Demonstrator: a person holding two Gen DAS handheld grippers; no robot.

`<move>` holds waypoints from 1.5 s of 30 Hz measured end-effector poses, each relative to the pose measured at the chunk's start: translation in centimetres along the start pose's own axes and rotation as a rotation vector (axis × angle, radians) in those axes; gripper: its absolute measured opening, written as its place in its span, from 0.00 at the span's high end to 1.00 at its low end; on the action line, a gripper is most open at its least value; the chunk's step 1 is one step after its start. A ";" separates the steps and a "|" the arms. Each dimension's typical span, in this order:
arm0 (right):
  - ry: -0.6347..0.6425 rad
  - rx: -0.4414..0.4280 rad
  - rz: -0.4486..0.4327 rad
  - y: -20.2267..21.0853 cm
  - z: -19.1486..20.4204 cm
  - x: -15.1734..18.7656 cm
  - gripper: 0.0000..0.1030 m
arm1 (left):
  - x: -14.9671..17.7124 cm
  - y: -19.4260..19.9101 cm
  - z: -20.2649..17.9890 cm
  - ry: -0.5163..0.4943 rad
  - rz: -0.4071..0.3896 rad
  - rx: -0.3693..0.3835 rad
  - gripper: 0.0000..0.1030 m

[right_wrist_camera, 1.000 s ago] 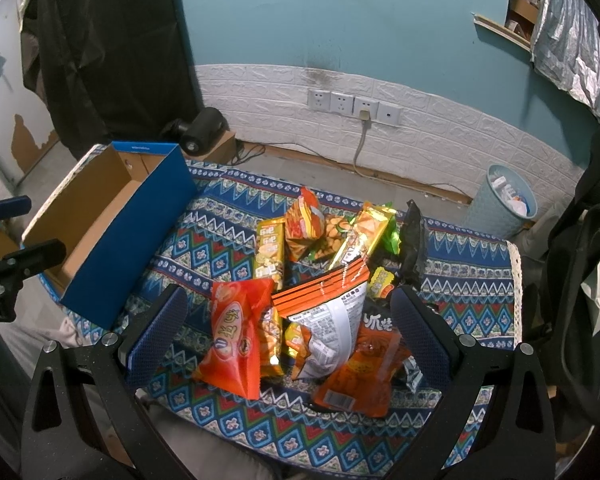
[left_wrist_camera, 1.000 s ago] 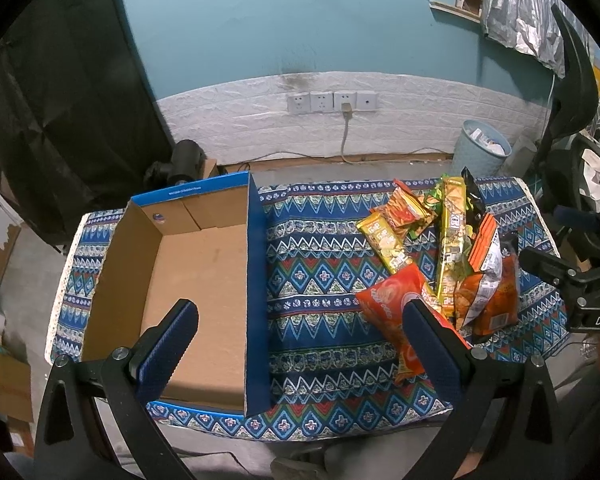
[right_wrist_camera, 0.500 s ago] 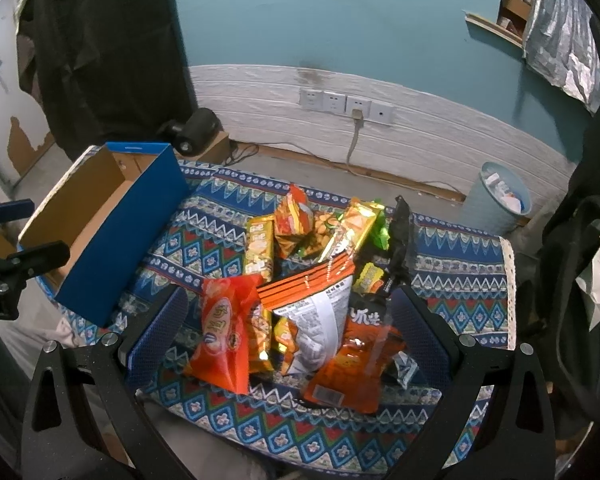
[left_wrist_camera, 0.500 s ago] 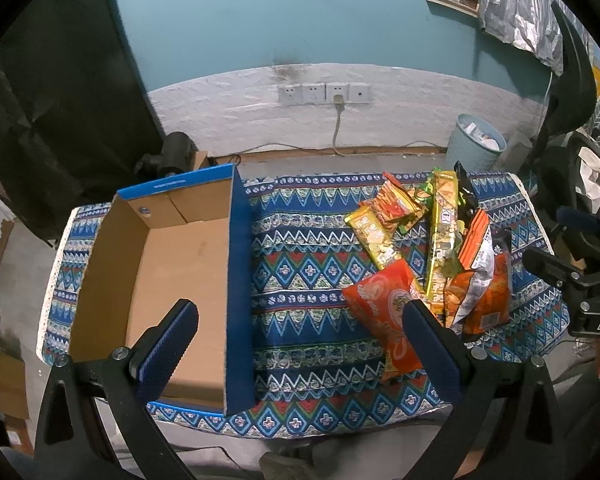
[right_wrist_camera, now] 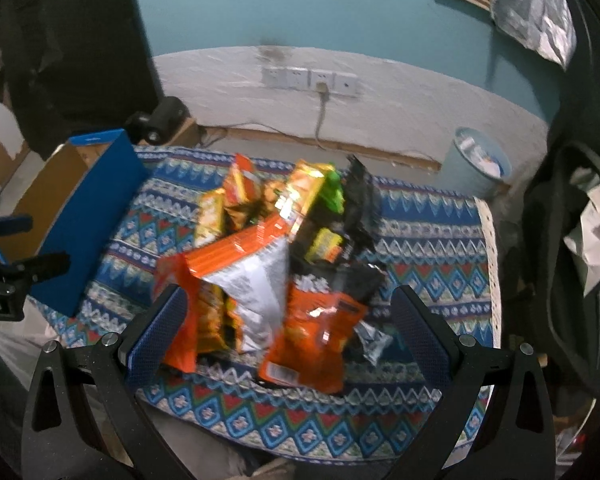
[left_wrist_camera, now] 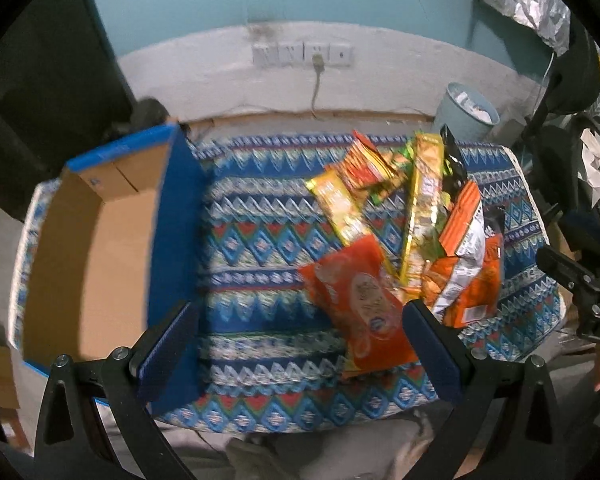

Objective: Organize snacks
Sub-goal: 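Grasp the red-orange chip bag with the left tool while the right tool grasps the orange octopus-print bag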

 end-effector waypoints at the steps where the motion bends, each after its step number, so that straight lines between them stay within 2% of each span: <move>1: -0.007 0.005 0.009 -0.2 -0.4 0.3 0.03 | 0.1 -0.4 -0.4 0.002 0.004 -0.001 0.00; 9: -0.051 0.048 0.109 -3.0 -3.5 3.4 0.03 | 0.6 -4.1 -3.4 -0.060 0.043 -0.050 0.00; 15: -0.054 0.052 0.162 -5.2 -3.9 4.8 0.03 | 1.3 -7.8 -3.5 -0.064 0.113 -0.094 0.00; 22: -0.048 0.051 0.211 -7.7 -3.9 6.0 0.03 | 2.1 -10.9 -3.6 -0.065 0.165 -0.101 0.00; 24: -0.051 0.059 0.220 -8.4 -4.1 6.3 0.06 | 2.6 -11.9 -3.8 -0.069 0.184 -0.102 0.00; 31: -0.058 0.016 0.246 -10.1 -3.3 6.8 0.08 | 4.5 -14.4 -3.4 -0.076 0.270 -0.080 0.00; 36: -0.018 0.011 0.289 -11.5 -2.3 7.9 0.17 | 5.5 -15.3 -2.1 -0.055 0.285 -0.070 0.00; 40: 0.007 0.021 0.319 -12.1 -2.2 8.6 0.25 | 6.6 -16.4 -1.4 -0.037 0.322 -0.053 0.11; 42: 0.024 0.032 0.323 -12.3 -2.2 8.9 0.29 | 6.7 -16.3 -1.4 -0.059 0.292 -0.058 0.16; 43: 0.030 0.034 0.321 -12.4 -2.2 9.0 0.30 | 7.0 -16.3 -1.6 -0.072 0.286 -0.062 0.24; 44: 0.034 0.035 0.318 -12.3 -2.2 9.0 0.34 | 7.1 -16.2 -1.7 -0.087 0.281 -0.066 0.35; 45: 0.034 0.029 0.311 -12.2 -2.1 8.8 0.43 | 7.1 -16.1 -1.8 -0.105 0.280 -0.067 0.40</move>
Point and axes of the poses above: each gripper's, at about its wrist camera, not at the fingertips, and y roughly against the way its jaws point, z to its left, x to its underside, the point moved 7 cm from there along -y, roughly the way its jaws point, and after that the axes turned 8 degrees about -z, right-handed, at the moved point
